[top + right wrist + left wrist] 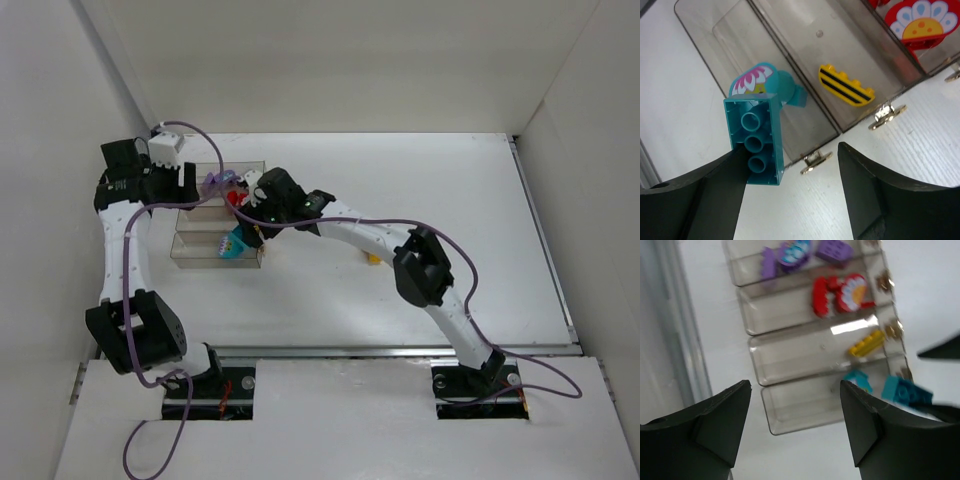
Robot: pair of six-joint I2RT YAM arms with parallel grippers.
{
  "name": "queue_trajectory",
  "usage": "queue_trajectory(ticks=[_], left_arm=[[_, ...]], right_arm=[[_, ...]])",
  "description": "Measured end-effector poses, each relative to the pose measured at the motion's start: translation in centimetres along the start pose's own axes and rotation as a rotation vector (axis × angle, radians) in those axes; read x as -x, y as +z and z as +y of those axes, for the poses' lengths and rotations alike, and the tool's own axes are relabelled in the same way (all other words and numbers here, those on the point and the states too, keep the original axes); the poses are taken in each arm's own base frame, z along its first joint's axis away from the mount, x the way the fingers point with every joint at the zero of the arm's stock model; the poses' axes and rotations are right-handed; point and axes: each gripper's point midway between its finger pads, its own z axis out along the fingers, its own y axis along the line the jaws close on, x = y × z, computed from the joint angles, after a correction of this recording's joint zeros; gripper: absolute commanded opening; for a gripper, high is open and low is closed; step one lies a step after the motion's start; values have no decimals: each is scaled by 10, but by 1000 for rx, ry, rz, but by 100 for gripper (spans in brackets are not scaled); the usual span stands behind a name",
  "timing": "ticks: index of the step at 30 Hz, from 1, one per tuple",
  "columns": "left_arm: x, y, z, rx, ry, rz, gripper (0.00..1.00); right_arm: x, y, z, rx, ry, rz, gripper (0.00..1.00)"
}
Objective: Sort the legos into containers by color
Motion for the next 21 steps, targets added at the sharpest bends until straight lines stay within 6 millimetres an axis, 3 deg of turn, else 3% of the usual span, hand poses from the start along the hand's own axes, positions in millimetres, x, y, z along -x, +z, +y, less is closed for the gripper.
queue_trajectory(ticks=[3,6,7,9,13,15,17,21], left_arm=[[-19,-14,-16,-199,102,31,68],[-36,-30,-18,-343,129,5,75],[-42,-33,-19,-379,140,-8,79],[-60,-37,-33,-473,154,-21,100],[-99,-34,-99,-724,159,15,100],[-109,-32,-125,-802,129,33,100],[-112,-26,-132,-802,102,27,100],[-106,-18,-125,-720,81,-8,99]], right_arm=[[-1,-8,5,19,1,1,77],[9,-9,12,50,7,-33,77],[11,-8,14,60,9,-43,77],[15,-8,17,75,19,-59,77],[21,-8,20,90,32,-82,77],[22,-8,21,95,40,-84,77],[20,-7,21,96,47,-81,77],[17,-6,21,98,54,-75,77]])
